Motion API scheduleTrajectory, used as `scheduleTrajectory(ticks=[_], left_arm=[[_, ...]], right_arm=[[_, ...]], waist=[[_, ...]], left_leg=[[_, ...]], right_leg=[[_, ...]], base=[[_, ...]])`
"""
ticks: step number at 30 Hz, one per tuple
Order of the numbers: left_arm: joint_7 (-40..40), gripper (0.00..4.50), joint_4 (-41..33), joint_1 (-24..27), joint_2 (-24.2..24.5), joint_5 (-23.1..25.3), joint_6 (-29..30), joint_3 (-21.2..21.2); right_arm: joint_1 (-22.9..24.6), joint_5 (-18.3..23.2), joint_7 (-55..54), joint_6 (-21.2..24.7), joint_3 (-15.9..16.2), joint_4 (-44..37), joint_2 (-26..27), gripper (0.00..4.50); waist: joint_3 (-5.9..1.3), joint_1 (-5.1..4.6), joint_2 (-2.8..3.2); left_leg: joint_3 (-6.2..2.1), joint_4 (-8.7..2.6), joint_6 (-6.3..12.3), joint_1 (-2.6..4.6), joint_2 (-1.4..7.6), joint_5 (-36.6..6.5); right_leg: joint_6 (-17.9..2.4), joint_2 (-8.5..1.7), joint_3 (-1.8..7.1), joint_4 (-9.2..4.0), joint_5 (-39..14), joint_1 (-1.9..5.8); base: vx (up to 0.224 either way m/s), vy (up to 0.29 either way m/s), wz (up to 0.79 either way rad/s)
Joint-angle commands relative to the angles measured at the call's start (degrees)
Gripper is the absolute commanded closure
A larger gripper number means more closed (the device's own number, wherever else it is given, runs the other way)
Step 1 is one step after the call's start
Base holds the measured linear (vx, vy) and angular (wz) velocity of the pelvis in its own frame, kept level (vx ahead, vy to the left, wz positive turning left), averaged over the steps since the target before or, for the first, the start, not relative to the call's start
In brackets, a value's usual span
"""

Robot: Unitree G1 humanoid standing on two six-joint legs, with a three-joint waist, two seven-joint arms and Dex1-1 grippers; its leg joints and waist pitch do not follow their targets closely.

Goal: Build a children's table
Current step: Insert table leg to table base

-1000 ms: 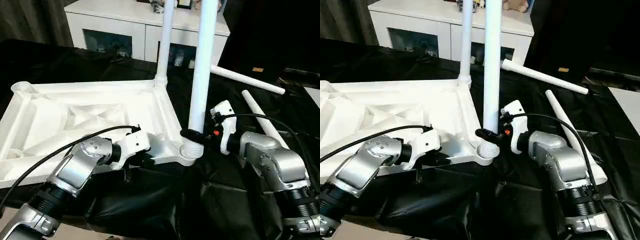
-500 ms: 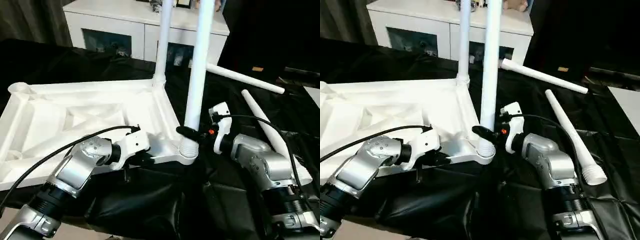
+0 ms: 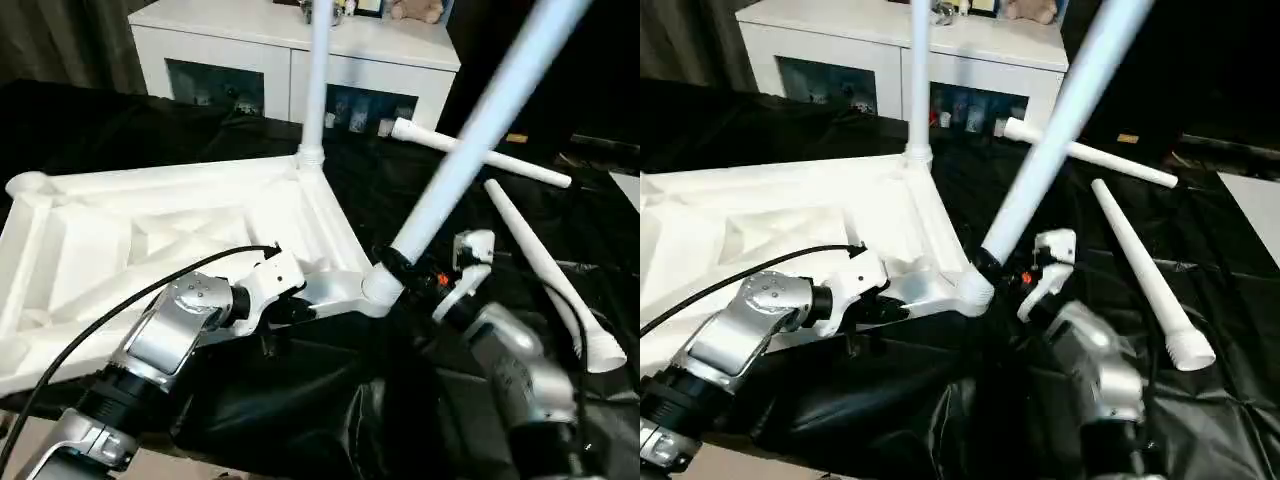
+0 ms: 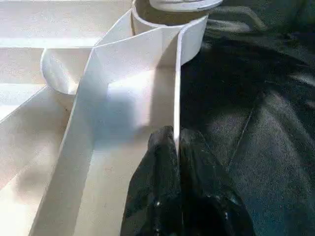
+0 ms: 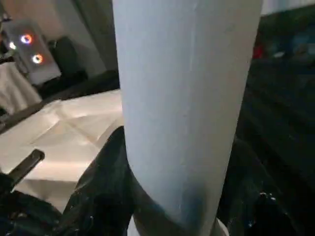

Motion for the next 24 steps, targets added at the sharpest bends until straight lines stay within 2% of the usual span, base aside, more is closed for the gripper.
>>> scheduleTrajectory(ticks=[1,3,4,6,8,13,16,17,18,19,20,23,24], left_arm=[[3.6,4.5,0.0,-1.8,-0.7,-1.3,-0.5,3.9],[3.7,4.5,-0.2,-1.8,-0.9,-1.2,-0.3,4.1],[3.7,4.5,-0.2,-1.8,-0.9,-1.2,-0.3,4.1],[3.8,4.5,-0.5,-1.6,-0.9,-1.2,-0.4,4.1],[3.1,4.5,-1.0,-1.2,-0.5,-1.4,-0.3,3.8],[-0.2,4.5,-2.3,0.1,1.2,-1.6,-1.5,2.4],[-1.7,4.5,-2.6,0.3,2.1,-1.5,-2.4,1.7],[-2.9,4.5,-2.9,0.2,2.8,-1.4,-2.7,1.1],[-2.9,4.5,-2.9,0.2,2.8,-1.4,-2.7,1.1],[-3.2,4.5,-3.1,0.0,3.2,-1.3,-2.7,0.9],[-3.2,4.5,-3.0,-0.3,3.4,-1.2,-2.9,0.7],[-3.1,4.5,-2.6,-0.8,3.6,-1.1,-3.2,0.4],[-3.1,4.5,-2.6,-0.9,3.6,-1.1,-3.2,0.4]], right_arm=[[3.1,-3.8,-1.7,-1.4,0.6,4.0,0.0,2.65],[4.0,-5.0,-2.4,-4.4,1.0,4.5,0.5,2.65],[4.0,-5.0,-2.4,-4.4,1.0,4.5,0.5,2.65],[4.7,-6.8,-3.5,-8.3,1.2,5.1,1.0,2.65],[4.4,-5.9,-3.6,-8.6,0.6,5.5,1.6,2.65],[1.0,-4.4,-3.0,-5.1,0.2,7.3,0.7,2.65],[-1.1,-4.4,-1.8,-2.3,0.9,8.1,-1.0,2.65],[-3.2,-4.6,0.5,0.0,2.0,8.7,-3.0,2.65],[-3.2,-4.6,0.5,0.0,2.0,8.7,-3.0,2.65],[-5.1,-5.3,2.9,3.2,3.4,9.2,-5.2,2.65],[-6.3,-5.9,5.4,5.4,4.8,9.4,-6.9,2.65],[-8.3,-7.3,9.6,9.3,8.0,9.8,-10.0,2.65],[-8.8,-7.5,10.5,10.2,8.6,9.8,-10.6,2.65]], waist=[[-2.36,-0.24,0.48],[-2.33,-0.23,0.6],[-2.33,-0.25,0.61],[-2.26,-0.33,0.53],[-2.24,-0.42,0.64],[-2.2,-1.1,0.75],[-2.36,-1.43,0.55],[-2.52,-1.46,0.44],[-2.54,-1.45,0.49],[-2.58,-1.4,0.53],[-2.79,-1.44,0.44],[-2.87,-1.35,0.37],[-2.93,-1.25,0.33]], left_leg=[[-0.22,-5.18,-0.21,-0.13,1.82,-14.2],[-0.27,-5.28,-0.12,-0.18,1.9,-14.4],[-0.28,-5.31,-0.1,-0.2,1.89,-14.4],[-0.3,-5.42,-0.1,-0.22,1.88,-15.0],[-0.36,-5.54,0.0,-0.17,1.91,-15.8],[-0.49,-5.71,0.16,-0.26,1.86,-16.4],[-0.34,-5.47,0.48,-0.26,1.77,-14.9],[-0.24,-5.31,0.97,-0.41,1.78,-12.6],[-0.19,-5.26,1.17,-0.42,1.79,-11.7],[-0.09,-5.14,1.31,-0.4,1.79,-10.9],[-0.07,-4.96,1.86,-0.48,1.74,-8.5],[0.16,-4.66,2.66,-0.38,1.74,-6.2],[0.14,-4.62,2.8,-0.4,1.73,-5.7]], right_leg=[[-8.9,-3.84,2.21,-5.91,-17.4,1.89],[-8.6,-3.89,2.23,-5.97,-17.9,1.82],[-8.6,-3.85,2.22,-5.96,-17.6,1.86],[-8.5,-3.8,2.16,-6.03,-18.3,1.8],[-8.4,-3.8,2.21,-6.1,-18.6,1.76],[-9.1,-3.67,2.1,-5.96,-18.0,1.82],[-9.4,-3.64,2.16,-5.95,-16.5,1.98],[-10.0,-3.61,2.11,-5.65,-13.5,2.27],[-10.2,-3.61,2.09,-5.55,-12.5,2.33],[-10.4,-3.63,2.13,-5.48,-11.2,2.31],[-11.3,-3.51,1.97,-5.09,-7.8,2.68],[-12.6,-3.45,1.88,-4.75,-3.7,2.7],[-12.9,-3.48,1.77,-4.63,-2.9,2.92]], base=[[0.0,0.0,0.0],[0.0,0.0,0.0],[0.0,0.0,0.0],[0.0,0.0,0.0],[0.0,0.0,0.0],[0.0,0.0,0.0],[0.0,0.0,0.0],[0.0,0.0,0.0],[0.0,0.0,0.0],[0.0,0.0,0.0],[0.0,0.0,0.0],[0.0,0.0,0.0],[0.0,0.0,0.0]])
